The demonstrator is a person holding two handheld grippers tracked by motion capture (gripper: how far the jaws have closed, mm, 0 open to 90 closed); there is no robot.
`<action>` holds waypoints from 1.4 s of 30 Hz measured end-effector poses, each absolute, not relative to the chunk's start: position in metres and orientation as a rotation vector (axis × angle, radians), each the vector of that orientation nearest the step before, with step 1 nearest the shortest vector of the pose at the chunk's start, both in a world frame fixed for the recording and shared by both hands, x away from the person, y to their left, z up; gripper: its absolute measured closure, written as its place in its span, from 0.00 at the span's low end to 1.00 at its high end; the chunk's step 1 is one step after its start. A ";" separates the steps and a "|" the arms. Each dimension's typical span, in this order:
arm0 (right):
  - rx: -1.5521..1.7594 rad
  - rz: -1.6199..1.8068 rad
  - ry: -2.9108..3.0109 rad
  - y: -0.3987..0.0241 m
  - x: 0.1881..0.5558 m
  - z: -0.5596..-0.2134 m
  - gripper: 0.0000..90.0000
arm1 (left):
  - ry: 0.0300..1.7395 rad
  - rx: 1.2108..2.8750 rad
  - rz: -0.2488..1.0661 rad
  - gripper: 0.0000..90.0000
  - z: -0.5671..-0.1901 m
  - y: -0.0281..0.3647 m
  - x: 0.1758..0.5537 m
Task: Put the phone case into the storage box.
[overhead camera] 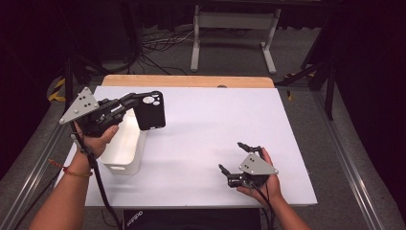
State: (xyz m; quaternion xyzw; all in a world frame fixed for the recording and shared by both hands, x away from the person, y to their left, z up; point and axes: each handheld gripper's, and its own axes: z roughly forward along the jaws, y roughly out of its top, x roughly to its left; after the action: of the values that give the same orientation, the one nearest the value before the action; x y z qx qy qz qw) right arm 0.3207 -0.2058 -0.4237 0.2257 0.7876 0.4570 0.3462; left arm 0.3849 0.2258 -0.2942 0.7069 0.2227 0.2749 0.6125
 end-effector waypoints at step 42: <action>0.639 1.179 2.053 -0.210 0.324 -0.427 0.11 | 0.649 1.648 0.697 0.91 -0.306 0.283 0.447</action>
State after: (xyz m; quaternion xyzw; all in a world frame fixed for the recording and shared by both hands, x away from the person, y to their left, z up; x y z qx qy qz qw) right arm 0.3241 -0.2101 -0.4267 0.2452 0.7879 0.4525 0.3381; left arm 0.4473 0.2827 -0.3061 0.7050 0.2776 0.2984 0.5804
